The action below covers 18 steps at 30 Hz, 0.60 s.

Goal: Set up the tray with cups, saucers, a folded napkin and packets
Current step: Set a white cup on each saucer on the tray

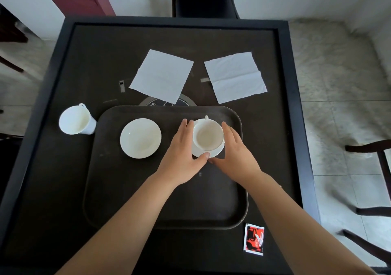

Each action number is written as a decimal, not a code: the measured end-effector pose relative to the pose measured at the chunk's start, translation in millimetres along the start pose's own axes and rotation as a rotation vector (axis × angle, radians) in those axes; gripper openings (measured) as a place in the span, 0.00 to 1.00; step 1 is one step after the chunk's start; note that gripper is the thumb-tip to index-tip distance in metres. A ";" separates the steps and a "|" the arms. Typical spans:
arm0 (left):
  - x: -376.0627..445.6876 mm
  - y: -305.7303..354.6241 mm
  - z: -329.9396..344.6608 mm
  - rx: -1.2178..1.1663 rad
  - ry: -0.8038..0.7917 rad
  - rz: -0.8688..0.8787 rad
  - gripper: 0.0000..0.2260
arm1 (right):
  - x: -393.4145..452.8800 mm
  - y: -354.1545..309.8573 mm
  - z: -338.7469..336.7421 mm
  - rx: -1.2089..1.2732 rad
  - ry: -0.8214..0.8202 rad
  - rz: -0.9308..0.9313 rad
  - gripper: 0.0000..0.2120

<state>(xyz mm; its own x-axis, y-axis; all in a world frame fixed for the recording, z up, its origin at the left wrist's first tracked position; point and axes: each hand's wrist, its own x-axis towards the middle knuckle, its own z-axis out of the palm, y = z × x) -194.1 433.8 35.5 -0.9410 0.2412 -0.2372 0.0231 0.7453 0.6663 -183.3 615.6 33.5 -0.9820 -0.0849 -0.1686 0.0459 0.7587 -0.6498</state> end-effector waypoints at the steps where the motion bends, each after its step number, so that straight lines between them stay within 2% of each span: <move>1: -5.4 1.5 -1.1 0.068 0.020 0.014 0.41 | -5.1 -1.4 -1.6 -0.017 0.013 0.004 0.46; 3: -18.3 4.5 -4.0 0.186 0.042 0.030 0.39 | -16.2 -4.4 -4.1 -0.054 0.006 0.015 0.44; 10: -73.1 11.7 -15.8 0.429 0.048 -0.025 0.35 | -65.2 -20.8 -8.1 -0.366 -0.188 0.041 0.45; 18: -140.0 15.0 -28.3 0.527 -0.058 -0.042 0.35 | -129.4 -44.8 -7.4 -0.411 -0.229 -0.012 0.43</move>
<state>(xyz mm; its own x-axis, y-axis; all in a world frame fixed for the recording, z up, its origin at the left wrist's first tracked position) -71.6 393.7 98.7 -0.9249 0.2273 -0.3046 0.1662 0.9627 0.2136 -59.6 597.4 89.9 -0.9141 -0.2004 -0.3525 -0.0867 0.9458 -0.3128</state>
